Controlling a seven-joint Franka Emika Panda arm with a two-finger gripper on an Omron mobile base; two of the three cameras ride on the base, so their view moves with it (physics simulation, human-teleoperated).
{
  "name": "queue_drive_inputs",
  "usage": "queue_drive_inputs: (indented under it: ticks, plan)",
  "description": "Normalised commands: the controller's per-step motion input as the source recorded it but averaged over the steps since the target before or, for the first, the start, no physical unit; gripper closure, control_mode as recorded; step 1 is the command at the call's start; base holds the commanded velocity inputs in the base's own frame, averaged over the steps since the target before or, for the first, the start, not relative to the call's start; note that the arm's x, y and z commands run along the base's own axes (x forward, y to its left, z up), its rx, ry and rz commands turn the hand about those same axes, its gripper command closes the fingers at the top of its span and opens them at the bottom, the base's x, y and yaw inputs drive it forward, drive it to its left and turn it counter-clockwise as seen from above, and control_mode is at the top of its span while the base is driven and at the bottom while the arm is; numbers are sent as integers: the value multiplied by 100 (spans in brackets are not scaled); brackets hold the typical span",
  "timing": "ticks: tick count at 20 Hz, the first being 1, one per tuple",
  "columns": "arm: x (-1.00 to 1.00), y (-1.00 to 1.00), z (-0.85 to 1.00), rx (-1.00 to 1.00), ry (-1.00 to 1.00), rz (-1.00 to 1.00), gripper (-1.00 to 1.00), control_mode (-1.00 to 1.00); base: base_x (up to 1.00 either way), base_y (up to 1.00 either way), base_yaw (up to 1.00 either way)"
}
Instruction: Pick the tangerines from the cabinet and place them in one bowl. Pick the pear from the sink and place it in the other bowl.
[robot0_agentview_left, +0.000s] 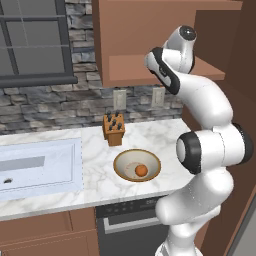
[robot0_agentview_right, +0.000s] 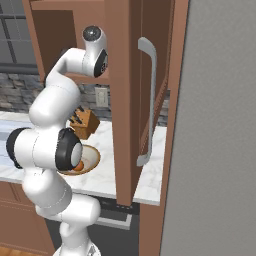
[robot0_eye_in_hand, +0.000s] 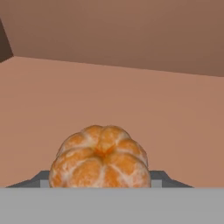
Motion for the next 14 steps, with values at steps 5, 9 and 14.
queue_drive_inputs:
  ticks: [5, 9, 14]
  plan:
    - [-62, 0, 0, 0, 0, 0, 100, -100, 0, 0, 0]
    - [-65, 0, 0, 0, 0, 0, 100, -100, 0, 0, 0]
    - [-71, 0, 0, 0, 0, 0, 100, -100, 0, 0, 0]
